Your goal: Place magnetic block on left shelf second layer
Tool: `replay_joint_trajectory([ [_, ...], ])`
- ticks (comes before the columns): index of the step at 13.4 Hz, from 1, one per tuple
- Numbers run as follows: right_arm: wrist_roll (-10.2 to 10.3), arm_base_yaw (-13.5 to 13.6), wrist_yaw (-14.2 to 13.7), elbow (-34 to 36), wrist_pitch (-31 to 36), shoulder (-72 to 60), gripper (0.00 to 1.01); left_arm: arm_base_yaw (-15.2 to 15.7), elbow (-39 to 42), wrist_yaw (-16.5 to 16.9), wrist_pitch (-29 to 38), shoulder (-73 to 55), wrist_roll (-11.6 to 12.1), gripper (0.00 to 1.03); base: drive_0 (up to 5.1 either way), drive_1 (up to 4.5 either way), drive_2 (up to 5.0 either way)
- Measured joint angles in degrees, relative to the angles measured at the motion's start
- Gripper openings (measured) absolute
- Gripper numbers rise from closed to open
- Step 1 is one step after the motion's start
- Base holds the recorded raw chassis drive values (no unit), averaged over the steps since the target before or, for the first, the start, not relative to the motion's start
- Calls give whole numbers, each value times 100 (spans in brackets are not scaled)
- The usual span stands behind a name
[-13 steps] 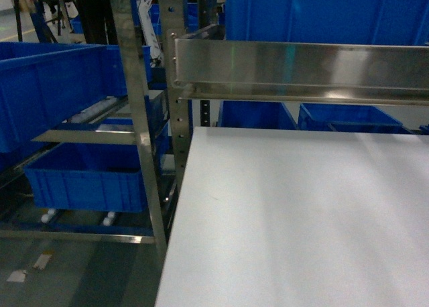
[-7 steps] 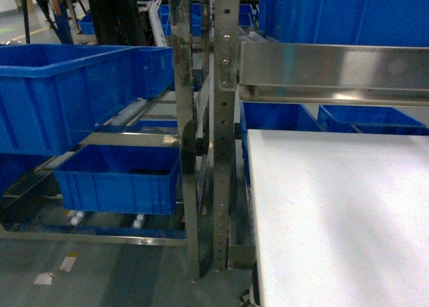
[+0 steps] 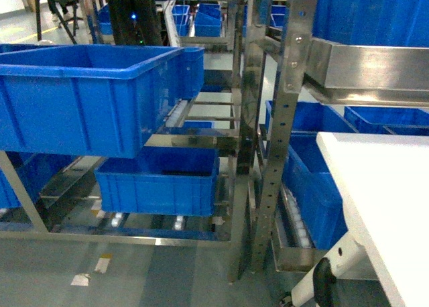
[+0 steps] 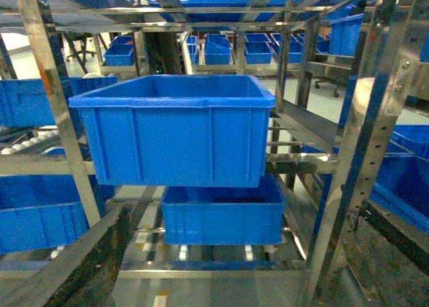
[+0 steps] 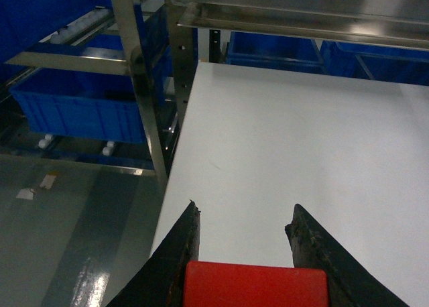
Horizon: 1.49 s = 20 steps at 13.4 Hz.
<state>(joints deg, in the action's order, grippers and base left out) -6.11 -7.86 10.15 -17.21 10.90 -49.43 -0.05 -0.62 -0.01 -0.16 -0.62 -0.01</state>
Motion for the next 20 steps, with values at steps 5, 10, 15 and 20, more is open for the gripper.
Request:
replay_joint_trajectory([
  [5, 0, 0, 0, 0, -2, -2, 33, 0, 0, -2, -9, 0, 0, 98, -481, 321, 165],
  [10, 0, 2, 4, 0, 4, 2, 33, 0, 0, -2, 0, 0, 2, 98, -406, 450, -11],
  [15, 0, 0, 2, 4, 2, 0, 33, 0, 0, -2, -7, 0, 0, 98, -276, 497, -227],
  [20, 0, 0, 2, 7, 4, 0, 33, 0, 0, -4, -4, 0, 0, 98, -284, 504, -198],
])
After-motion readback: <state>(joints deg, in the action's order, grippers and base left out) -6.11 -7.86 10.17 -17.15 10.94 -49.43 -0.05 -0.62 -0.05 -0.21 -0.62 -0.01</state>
